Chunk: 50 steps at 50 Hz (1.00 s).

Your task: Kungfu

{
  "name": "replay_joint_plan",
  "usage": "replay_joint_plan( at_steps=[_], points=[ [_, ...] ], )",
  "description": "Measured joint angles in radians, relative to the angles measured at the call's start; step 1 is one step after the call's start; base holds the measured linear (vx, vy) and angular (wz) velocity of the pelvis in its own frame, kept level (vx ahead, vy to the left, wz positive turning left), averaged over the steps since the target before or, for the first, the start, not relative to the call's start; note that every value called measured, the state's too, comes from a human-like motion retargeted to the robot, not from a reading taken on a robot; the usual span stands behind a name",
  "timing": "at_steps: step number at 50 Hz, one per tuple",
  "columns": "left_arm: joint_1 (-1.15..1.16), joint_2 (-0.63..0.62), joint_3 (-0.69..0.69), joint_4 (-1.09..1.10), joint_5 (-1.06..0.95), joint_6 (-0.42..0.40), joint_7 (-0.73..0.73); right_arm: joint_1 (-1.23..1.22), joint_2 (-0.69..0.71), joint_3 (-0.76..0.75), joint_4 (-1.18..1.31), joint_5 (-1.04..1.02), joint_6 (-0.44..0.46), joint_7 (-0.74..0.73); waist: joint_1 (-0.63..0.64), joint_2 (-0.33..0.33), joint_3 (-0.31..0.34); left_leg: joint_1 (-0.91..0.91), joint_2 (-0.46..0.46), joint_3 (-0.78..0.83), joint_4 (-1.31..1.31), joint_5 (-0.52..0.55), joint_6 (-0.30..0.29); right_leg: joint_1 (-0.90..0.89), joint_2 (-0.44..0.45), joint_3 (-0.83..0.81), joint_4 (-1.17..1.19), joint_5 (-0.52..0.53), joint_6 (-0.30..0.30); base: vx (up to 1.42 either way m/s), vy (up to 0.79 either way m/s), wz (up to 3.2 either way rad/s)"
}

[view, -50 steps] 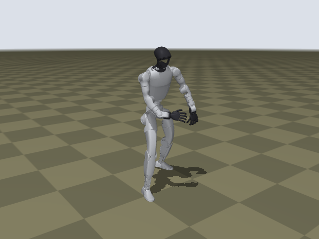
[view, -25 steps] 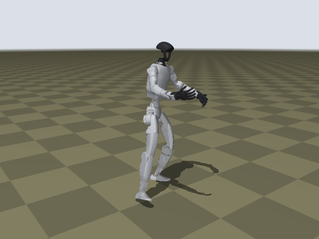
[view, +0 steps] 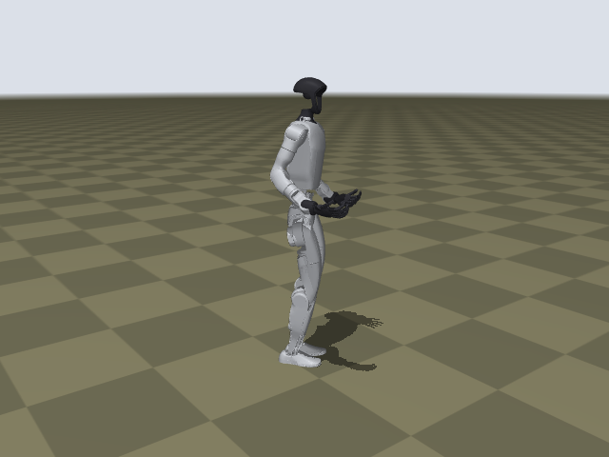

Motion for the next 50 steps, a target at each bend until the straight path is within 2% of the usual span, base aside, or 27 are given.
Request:
replay_joint_plan(
  at_steps=[2, 5, 8, 11, 13, 15, 17, 20, 23, 26, 28, 30, 33, 35, 37, 40, 42, 43, 45, 47, 50],
  points=[
    [0.097, -0.095, -0.006, 0.081, -0.03, 0.057, -0.041, 0.103, 0.138, 0.022, 0.023, 0.004, 0.015, 0.046, 0.0, -0.009, -0.032, 0.004, -0.028, 0.02, -0.009, 0.002, -0.008, 0.043, -0.02, -0.009, -0.098, 0.092, -0.055, 0.29, 0.11, -0.31],
    [0.185, -0.192, -0.006, 0.196, -0.085, 0.113, -0.01, 0.205, 0.332, 0.066, 0.103, 0.064, 0.013, 0.026, -0.008, 0.002, -0.087, -0.034, -0.026, 0.038, 0.0, 0.012, -0.009, 0.031, -0.041, -0.039, -0.095, 0.09, 0.007, 0.16, -0.02, -0.19],
    [0.153, -0.179, -0.04, 0.224, -0.166, 0.08, 0.096, 0.189, 0.307, 0.142, 0.11, 0.298, -0.011, -0.059, -0.007, 0.033, -0.039, -0.039, -0.009, 0.053, -0.007, 0.025, -0.004, 0.017, -0.036, -0.063, -0.084, 0.098, 0.089, -0.28, 0.12, -0.25],
    [0.096, -0.057, -0.07, 0.163, -0.15, 0.067, 0.161, 0.104, 0.171, 0.173, 0.094, 0.255, 0.018, -0.063, -0.035, 0.065, 0.022, -0.037, 0.01, 0.07, -0.019, 0.033, 0.003, 0.011, -0.043, -0.132, -0.06, 0.043, 0.173, -0.38, 0.16, -0.38],
    [0.051, 0.063, -0.077, 0.134, -0.076, 0.05, 0.194, 0.03, 0.069, 0.168, 0.119, 0.116, 0.047, -0.014, -0.058, 0.08, 0.041, -0.046, 0.025, 0.082, -0.023, 0.041, 0.002, -0.001, -0.061, -0.193, -0.038, 0.036, 0.183, -0.3, 0.04, -0.42],
    [-0.016, 0.199, -0.096, 0.151, 0.055, 0.042, 0.235, -0.048, -0.028, 0.153, 0.207, -0.086, 0.082, 0.073, -0.073, 0.087, 0.032, -0.056, 0.037, 0.094, -0.03, 0.049, 0.002, -0.011, -0.088, -0.265, -0.026, 0.039, 0.188, -0.2, -0.06, -0.43],
    [-0.111, 0.308, -0.172, 0.23, 0.242, 0.038, 0.281, -0.129, -0.114, 0.161, 0.367, -0.335, 0.086, 0.148, -0.06, 0.089, 0.004, -0.065, 0.051, 0.109, -0.044, 0.056, 0.001, -0.012, -0.126, -0.335, -0.02, 0.052, 0.187, -0.1, -0.11, -0.55],
    [-0.268, 0.415, -0.322, 0.359, 0.526, 0.025, 0.338, -0.277, -0.248, 0.229, 0.648, -0.708, 0.053, 0.142, -0.025, 0.088, -0.003, -0.056, 0.073, 0.142, -0.066, 0.063, -0.001, 0.008, -0.169, -0.373, -0.015, 0.102, 0.168, -0.3, -0.1, -0.72],
    [-0.377, 0.427, -0.427, 0.467, 0.861, -0.015, 0.444, -0.443, -0.303, 0.316, 0.93, -1.122, 0.027, 0.05, -0.014, 0.108, 0.024, -0.043, 0.106, 0.18, -0.078, 0.065, -0.006, 0.038, -0.209, -0.39, 0.011, 0.155, 0.165, -0.43, -0.07, -0.84],
    [-0.403, 0.337, -0.436, 0.578, 1.209, -0.068, 0.624, -0.538, -0.268, 0.316, 1.131, -1.534, 0.118, -0.089, -0.007, 0.142, 0.048, -0.039, 0.141, 0.233, -0.084, 0.066, -0.015, 0.056, -0.258, -0.405, 0.051, 0.248, 0.197, -0.33, -0.03, -1.04],
    [-0.387, 0.26, -0.426, 0.641, 1.351, -0.063, 0.761, -0.553, -0.221, 0.266, 1.185, -1.679, 0.166, -0.144, -0.01, 0.164, 0.07, -0.033, 0.166, 0.271, -0.089, 0.067, -0.023, 0.067, -0.285, -0.4, 0.074, 0.302, 0.22, -0.37, -0.18, -1.1],
    [-0.359, 0.188, -0.433, 0.691, 1.391, -0.073, 0.846, -0.546, -0.184, 0.227, 1.185, -1.708, 0.159, -0.116, -0.017, 0.184, 0.099, -0.026, 0.196, 0.307, -0.095, 0.069, -0.034, 0.073, -0.297, -0.371, 0.093, 0.335, 0.207, -0.4, -0.15, -1.09],
    [-0.326, 0.074, -0.494, 0.778, 1.283, -0.123, 0.928, -0.517, -0.163, 0.243, 1.128, -1.629, 0.095, 0.069, -0.042, 0.205, 0.136, -0.02, 0.237, 0.365, -0.1, 0.072, -0.055, 0.074, -0.311, -0.331, 0.106, 0.351, 0.181, -0.4, -0.28, -1.09],
    [-0.308, -0.006, -0.523, 0.841, 1.198, -0.156, 0.995, -0.49, -0.161, 0.283, 1.07, -1.571, 0.08, 0.13, -0.079, 0.22, 0.158, -0.02, 0.262, 0.392, -0.102, 0.076, -0.069, 0.08, -0.321, -0.329, 0.101, 0.359, 0.157, -0.34, -0.35, -0.86],
    [-0.299, -0.081, -0.531, 0.907, 1.146, -0.191, 1.078, -0.47, -0.16, 0.305, 1.021, -1.588, 0.068, 0.023, -0.118, 0.225, 0.174, -0.017, 0.279, 0.425, -0.102, 0.079, -0.085, 0.086, -0.32, -0.327, 0.075, 0.369, 0.126, -0.35, -0.4, -0.91],
    [-0.295, -0.147, -0.512, 0.983, 1.174, -0.197, 1.228, -0.458, -0.156, 0.317, 0.991, -1.612, -0.037, -0.101, -0.134, 0.204, 0.184, 0.001, 0.286, 0.487, -0.109, 0.085, -0.109, 0.1, -0.311, -0.305, 0.0, 0.38, 0.126, -0.3, -0.37, -1.3],
    [-0.298, -0.126, -0.524, 0.977, 1.18, -0.181, 1.269, -0.455, -0.154, 0.33, 0.994, -1.606, -0.04, -0.07, -0.149, 0.181, 0.175, 0.012, 0.275, 0.509, -0.109, 0.085, -0.125, 0.121, -0.296, -0.328, -0.075, 0.326, 0.194, -0.37, -0.68, -1.16],
    [-0.3, -0.108, -0.529, 0.963, 1.179, -0.178, 1.26, -0.456, -0.151, 0.343, 0.999, -1.601, -0.031, -0.027, -0.147, 0.173, 0.174, 0.023, 0.288, 0.528, -0.109, 0.089, -0.138, 0.131, -0.279, -0.348, -0.104, 0.251, 0.169, -0.29, -0.67, -1.39],
    [-0.292, -0.053, -0.532, 0.919, 1.194, -0.172, 1.205, -0.459, -0.147, 0.363, 1.004, -1.598, 0.007, 0.091, -0.125, 0.165, 0.171, 0.043, 0.335, 0.579, -0.102, 0.1, -0.165, 0.173, -0.253, -0.509, -0.16, 0.183, 0.046, -0.18, -0.66, -1.53],
    [-0.283, 0.01, -0.529, 0.871, 1.23, -0.137, 1.138, -0.452, -0.15, 0.365, 0.993, -1.623, 0.035, 0.161, -0.114, 0.154, 0.16, 0.047, 0.367, 0.599, -0.082, 0.13, -0.175, 0.186, -0.218, -0.49, -0.206, 0.165, 0.042, -0.17, -0.77, -1.16],
    [-0.273, 0.06, -0.489, 0.821, 1.264, -0.054, 1.101, -0.45, -0.169, 0.36, 0.966, -1.653, 0.035, 0.162, -0.073, 0.146, 0.171, 0.064, 0.452, 0.662, -0.04, 0.219, -0.176, 0.155, -0.177, -0.295, -0.204, 0.14, 0.03, -0.25, -0.65, -1.42]
  ],
)
